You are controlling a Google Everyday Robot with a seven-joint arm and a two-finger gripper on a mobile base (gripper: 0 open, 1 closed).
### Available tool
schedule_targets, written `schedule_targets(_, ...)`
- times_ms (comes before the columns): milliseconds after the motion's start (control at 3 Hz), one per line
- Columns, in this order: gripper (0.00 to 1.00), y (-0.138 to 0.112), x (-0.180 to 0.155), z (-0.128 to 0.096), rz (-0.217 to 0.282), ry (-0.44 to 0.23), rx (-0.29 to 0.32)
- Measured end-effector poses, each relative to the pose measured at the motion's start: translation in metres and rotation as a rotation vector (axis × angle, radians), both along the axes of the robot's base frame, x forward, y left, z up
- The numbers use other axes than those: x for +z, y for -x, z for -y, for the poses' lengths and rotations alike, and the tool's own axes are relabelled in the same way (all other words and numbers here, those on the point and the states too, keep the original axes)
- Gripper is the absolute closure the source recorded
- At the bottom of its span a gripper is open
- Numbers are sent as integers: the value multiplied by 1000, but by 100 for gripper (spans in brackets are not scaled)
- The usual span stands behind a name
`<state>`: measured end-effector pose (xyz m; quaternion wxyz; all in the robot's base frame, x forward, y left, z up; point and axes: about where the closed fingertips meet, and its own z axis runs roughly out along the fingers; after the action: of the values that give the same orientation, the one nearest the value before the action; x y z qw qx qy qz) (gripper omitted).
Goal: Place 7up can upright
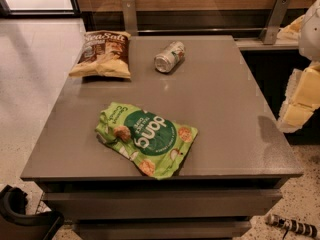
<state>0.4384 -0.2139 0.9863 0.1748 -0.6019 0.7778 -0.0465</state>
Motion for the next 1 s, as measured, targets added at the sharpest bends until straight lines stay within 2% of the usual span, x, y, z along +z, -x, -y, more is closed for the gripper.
schedule_targets(333,0,0,0,0,2,0,0)
schedule_targets(667,0,-24,6,1,21,-59,-47)
schedule_targets(1000,0,-76,12,-5,36,-251,-166)
